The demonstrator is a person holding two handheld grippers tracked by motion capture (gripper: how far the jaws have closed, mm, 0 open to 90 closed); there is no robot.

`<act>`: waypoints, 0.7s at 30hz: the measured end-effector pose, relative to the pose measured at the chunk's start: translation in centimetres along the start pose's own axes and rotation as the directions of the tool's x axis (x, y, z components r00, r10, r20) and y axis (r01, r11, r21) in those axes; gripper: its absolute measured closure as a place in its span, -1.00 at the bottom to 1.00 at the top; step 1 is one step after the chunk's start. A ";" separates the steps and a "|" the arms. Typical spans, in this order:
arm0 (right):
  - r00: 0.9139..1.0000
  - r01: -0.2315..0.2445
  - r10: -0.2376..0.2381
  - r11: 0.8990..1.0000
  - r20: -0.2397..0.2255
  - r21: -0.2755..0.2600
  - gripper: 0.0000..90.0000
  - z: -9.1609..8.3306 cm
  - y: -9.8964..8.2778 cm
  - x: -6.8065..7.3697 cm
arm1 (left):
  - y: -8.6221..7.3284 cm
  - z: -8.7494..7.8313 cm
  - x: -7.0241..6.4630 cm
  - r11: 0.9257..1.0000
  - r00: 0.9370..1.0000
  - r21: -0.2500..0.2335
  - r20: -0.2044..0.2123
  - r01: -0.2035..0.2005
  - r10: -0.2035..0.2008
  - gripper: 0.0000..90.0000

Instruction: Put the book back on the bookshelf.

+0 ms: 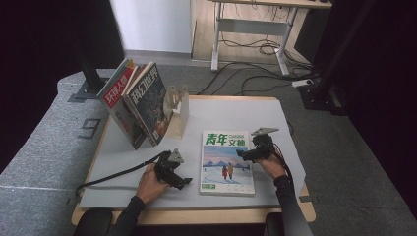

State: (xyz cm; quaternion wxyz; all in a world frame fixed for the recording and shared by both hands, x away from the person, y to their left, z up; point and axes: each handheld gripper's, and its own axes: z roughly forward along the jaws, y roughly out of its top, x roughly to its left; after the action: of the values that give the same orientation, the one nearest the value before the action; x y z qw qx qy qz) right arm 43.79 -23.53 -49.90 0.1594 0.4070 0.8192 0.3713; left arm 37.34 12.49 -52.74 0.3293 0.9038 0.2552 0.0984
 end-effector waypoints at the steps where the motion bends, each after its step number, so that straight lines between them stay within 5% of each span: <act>1: 1.000 0.006 -0.006 1.000 0.001 0.001 -1.00 -0.2 0.0 0.1 | -0.1 0.2 0.0 1.000 1.000 0.006 -0.008 -0.004 0.004 -1.00; 13: 0.999 0.030 -0.030 0.999 -0.014 -0.011 -1.00 -1.9 -1.5 1.1 | -0.4 0.3 0.1 1.000 1.000 -0.014 0.000 0.015 -0.015 -1.00; 21: 0.999 0.022 -0.020 0.997 -0.029 0.071 -1.00 -1.6 -2.5 1.4 | -0.4 0.3 0.1 1.000 1.000 -0.016 -0.001 0.014 -0.014 -1.00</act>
State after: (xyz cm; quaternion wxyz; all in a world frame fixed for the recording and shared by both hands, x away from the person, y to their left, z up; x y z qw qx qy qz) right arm 40.61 -24.19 -50.63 0.1373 0.3984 0.8384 0.3456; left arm 37.34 12.61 -53.22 0.3370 0.8993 0.2608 0.0987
